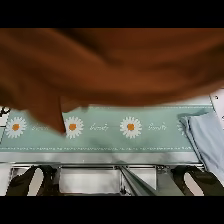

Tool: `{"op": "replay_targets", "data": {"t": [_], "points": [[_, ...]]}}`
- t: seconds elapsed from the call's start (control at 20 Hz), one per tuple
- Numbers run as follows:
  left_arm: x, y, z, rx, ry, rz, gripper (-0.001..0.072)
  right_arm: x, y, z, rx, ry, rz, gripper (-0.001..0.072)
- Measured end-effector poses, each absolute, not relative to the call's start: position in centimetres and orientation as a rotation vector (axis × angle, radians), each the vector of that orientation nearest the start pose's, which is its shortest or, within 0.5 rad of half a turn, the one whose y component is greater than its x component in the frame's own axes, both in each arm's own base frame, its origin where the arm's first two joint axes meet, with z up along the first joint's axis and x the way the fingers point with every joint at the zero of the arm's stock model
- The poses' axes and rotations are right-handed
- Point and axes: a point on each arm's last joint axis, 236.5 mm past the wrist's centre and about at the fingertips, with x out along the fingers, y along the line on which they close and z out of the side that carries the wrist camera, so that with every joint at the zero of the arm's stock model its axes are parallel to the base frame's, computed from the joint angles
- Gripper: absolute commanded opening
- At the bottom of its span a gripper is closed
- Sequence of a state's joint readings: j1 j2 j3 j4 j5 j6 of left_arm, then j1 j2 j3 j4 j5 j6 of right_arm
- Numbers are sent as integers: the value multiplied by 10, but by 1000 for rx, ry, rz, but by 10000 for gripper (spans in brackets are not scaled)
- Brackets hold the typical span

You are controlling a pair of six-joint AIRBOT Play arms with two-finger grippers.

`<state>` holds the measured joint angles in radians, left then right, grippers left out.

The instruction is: Fold the shirts.

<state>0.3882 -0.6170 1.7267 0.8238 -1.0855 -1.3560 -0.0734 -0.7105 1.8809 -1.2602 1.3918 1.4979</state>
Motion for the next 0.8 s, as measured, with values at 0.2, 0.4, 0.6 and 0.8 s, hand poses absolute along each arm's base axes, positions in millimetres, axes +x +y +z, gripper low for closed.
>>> {"op": "replay_targets", "data": {"t": [0.2, 0.4, 0.6, 0.8], "points": [[186, -47, 479, -53, -3, -151, 17, 215, 52, 411, 53, 332, 215, 29], [225, -25, 377, -140, 306, -85, 17, 252, 55, 327, 124, 529, 229, 29], [301, -17, 256, -260, 595, -83, 18, 317, 58, 228, 199, 724, 247, 29], [381, -22, 167, -380, 759, -124, 18, 397, 70, 144, 296, 838, 302, 29]]}}
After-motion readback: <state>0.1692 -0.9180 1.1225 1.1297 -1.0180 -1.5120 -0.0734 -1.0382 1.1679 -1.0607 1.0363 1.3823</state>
